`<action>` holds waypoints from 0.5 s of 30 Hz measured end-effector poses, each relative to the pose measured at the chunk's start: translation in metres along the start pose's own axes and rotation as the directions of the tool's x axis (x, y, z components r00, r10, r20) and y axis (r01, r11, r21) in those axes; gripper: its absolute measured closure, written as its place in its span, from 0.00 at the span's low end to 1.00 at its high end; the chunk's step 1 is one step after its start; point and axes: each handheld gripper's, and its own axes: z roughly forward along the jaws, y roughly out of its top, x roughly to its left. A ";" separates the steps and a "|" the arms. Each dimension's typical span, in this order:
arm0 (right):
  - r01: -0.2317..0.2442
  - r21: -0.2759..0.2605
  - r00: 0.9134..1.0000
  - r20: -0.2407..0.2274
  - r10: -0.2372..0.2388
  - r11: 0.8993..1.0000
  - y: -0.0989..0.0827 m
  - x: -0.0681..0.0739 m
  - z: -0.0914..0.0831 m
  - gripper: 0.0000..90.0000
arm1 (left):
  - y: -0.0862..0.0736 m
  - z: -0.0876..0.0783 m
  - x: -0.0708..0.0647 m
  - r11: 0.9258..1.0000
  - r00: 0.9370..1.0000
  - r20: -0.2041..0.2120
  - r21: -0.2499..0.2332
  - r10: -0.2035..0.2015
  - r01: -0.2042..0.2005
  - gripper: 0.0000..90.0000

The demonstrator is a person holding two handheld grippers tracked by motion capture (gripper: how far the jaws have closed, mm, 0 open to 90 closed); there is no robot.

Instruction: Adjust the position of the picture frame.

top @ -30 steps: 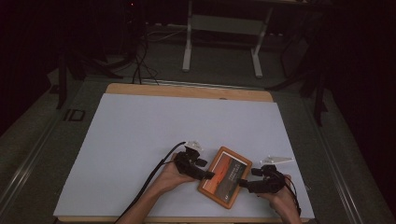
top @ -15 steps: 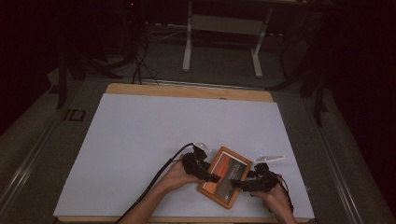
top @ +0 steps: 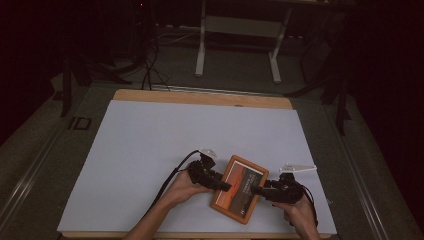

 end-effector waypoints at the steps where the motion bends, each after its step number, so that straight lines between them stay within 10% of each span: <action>1: 0.007 -0.017 1.000 -0.017 -0.008 1.000 0.004 0.003 -0.003 0.58 | -0.002 -0.007 -0.001 1.000 1.000 0.011 -0.016 -0.004 0.004 0.63; 15: 0.110 -0.086 0.993 -0.039 -0.114 0.990 0.032 0.021 -0.011 0.67 | -0.006 -0.036 -0.016 0.994 0.996 -0.057 -0.077 0.068 -0.072 0.75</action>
